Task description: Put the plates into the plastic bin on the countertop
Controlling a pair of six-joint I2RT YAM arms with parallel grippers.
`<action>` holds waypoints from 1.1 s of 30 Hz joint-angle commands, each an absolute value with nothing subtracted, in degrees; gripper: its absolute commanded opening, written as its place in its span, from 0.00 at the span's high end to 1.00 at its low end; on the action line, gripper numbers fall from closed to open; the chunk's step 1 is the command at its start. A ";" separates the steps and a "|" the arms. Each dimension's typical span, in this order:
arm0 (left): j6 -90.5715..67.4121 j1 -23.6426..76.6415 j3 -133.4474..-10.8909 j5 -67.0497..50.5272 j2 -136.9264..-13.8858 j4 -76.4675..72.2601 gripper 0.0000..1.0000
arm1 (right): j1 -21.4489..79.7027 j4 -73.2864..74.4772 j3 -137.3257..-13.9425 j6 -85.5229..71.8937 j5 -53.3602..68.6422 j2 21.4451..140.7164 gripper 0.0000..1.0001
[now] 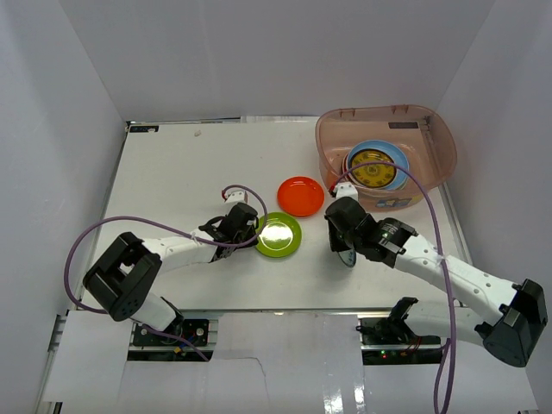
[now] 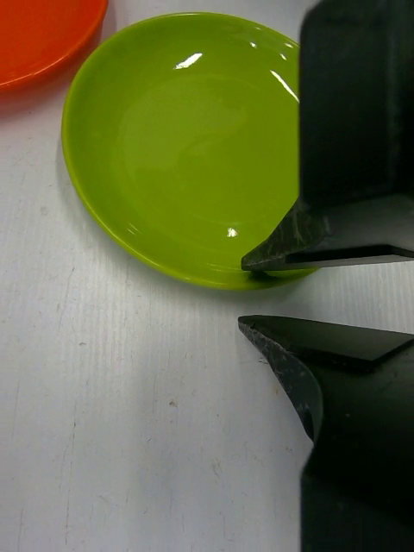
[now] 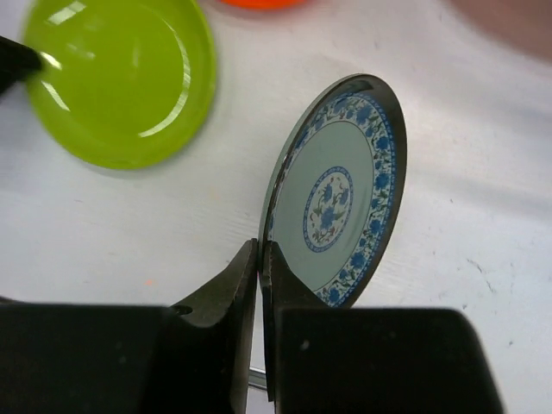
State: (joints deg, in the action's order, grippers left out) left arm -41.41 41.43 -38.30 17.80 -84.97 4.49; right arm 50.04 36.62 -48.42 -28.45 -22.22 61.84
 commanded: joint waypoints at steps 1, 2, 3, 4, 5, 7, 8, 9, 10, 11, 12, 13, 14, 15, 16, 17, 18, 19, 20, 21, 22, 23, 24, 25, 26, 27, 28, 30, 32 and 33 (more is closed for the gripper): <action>-41.48 41.22 -38.15 20.22 -84.90 3.25 0.62 | 52.29 38.50 -56.40 -28.13 -25.31 60.12 0.92; -41.57 41.22 -38.14 20.04 -84.99 3.08 0.62 | 52.64 38.15 -58.08 -27.86 -25.23 59.94 0.92; -41.66 41.22 -38.23 19.69 -85.16 2.90 0.61 | 53.17 38.14 -59.66 -27.51 -25.14 59.94 0.92; -41.75 41.22 -38.32 18.99 -85.25 2.73 0.60 | 53.26 37.97 -62.98 -26.38 -25.14 60.38 0.92; -41.75 41.22 -38.23 18.81 -85.25 2.46 0.60 | 53.26 37.79 -64.67 -25.58 -24.88 60.73 0.92; -41.57 41.22 -38.23 18.63 -85.34 2.20 0.60 | 53.26 37.62 -68.19 -22.96 -25.05 61.61 0.92; -41.40 41.22 -38.23 18.72 -85.52 2.20 0.60 | 53.35 37.18 -71.60 -21.90 -25.05 62.74 0.92; -41.40 41.22 -38.32 18.72 -85.60 2.11 0.60 | 53.26 36.39 -73.54 -20.75 -25.31 63.45 0.92; -41.31 41.22 -38.32 18.72 -85.87 2.11 0.60 | 53.26 36.13 -75.57 -19.61 -25.83 64.33 0.92; -41.31 41.22 -38.32 18.63 -85.96 2.20 0.61 | 53.26 35.86 -79.50 -16.73 -28.62 66.16 0.92; -41.31 41.22 -38.32 18.63 -86.04 2.20 0.61 | 53.09 35.51 -81.72 -15.05 -31.00 67.31 0.92; -41.31 41.22 -38.41 18.55 -86.13 2.20 0.62 | 52.74 35.51 -83.91 -13.20 -35.20 69.93 0.92; -41.31 41.22 -38.50 18.54 -86.31 2.20 0.63 | 50.82 35.07 -87.85 -9.09 -36.46 71.35 0.92; -41.22 41.22 -38.76 18.54 -86.40 2.20 0.63 | 48.71 34.02 -89.20 -6.96 -36.65 72.59 0.92; -41.13 41.22 -38.93 18.54 -86.57 2.20 0.64 | 46.60 31.58 -90.25 -4.94 -35.69 74.86 0.92; -41.05 41.22 -39.20 18.63 -86.83 2.37 0.65 | 42.06 29.38 -90.70 -1.01 -33.07 75.84 0.92; -41.04 41.22 -39.63 18.89 -87.01 2.55 0.65 | 39.40 27.35 -90.44 -0.36 -32.44 76.81 0.92; -41.22 41.22 -39.90 19.07 -87.19 2.64 0.65 | 37.03 25.16 -90.70 1.91 -30.34 79.43 0.92; -41.13 41.22 -40.08 19.16 -87.36 2.72 0.65 | 32.91 24.70 -90.96 3.24 -29.45 81.11 0.92; -41.22 41.22 -40.43 19.25 -87.71 2.81 0.65 | 31.04 23.91 -91.05 5.25 -29.27 82.52 0.92; -41.22 41.22 -40.60 19.34 -87.89 2.81 0.65 | 29.46 23.04 -90.88 6.14 -28.48 85.75 0.92; -41.13 41.22 -40.78 19.34 -88.06 2.81 0.65 | 26.40 22.42 -90.97 6.85 -27.87 87.52 0.92; -41.05 41.22 -41.04 19.34 -88.59 2.90 0.66 | 24.89 21.80 -90.97 7.29 -27.25 89.11 0.92; -41.04 41.22 -41.39 19.34 -88.77 2.90 0.67 | 23.66 20.58 -90.18 7.82 -26.64 92.08 0.92; -41.04 41.22 -41.66 19.25 -89.12 2.90 0.67 | 21.47 19.35 -90.00 8.17 -25.67 93.59 0.92; -40.96 41.22 -41.83 19.16 -89.56 2.90 0.69 | 20.58 18.73 -90.09 8.43 -25.58 94.91 0.92; -40.96 41.22 -42.01 19.25 -89.73 2.99 0.72 | 19.78 17.68 -89.74 8.44 -25.40 97.01 0.92; -40.87 41.22 -42.27 19.34 -90.17 3.42 0.79 | 18.02 16.44 -89.91 8.26 -21.81 98.87 0.92; -40.96 41.22 -42.28 20.21 -90.00 3.78 0.89 | 17.67 14.43 -88.77 8.44 -21.19 100.45 0.92; -40.96 41.22 -42.10 20.30 -89.91 3.87 0.94 | 17.49 13.89 -88.68 8.35 -20.40 100.98 0.92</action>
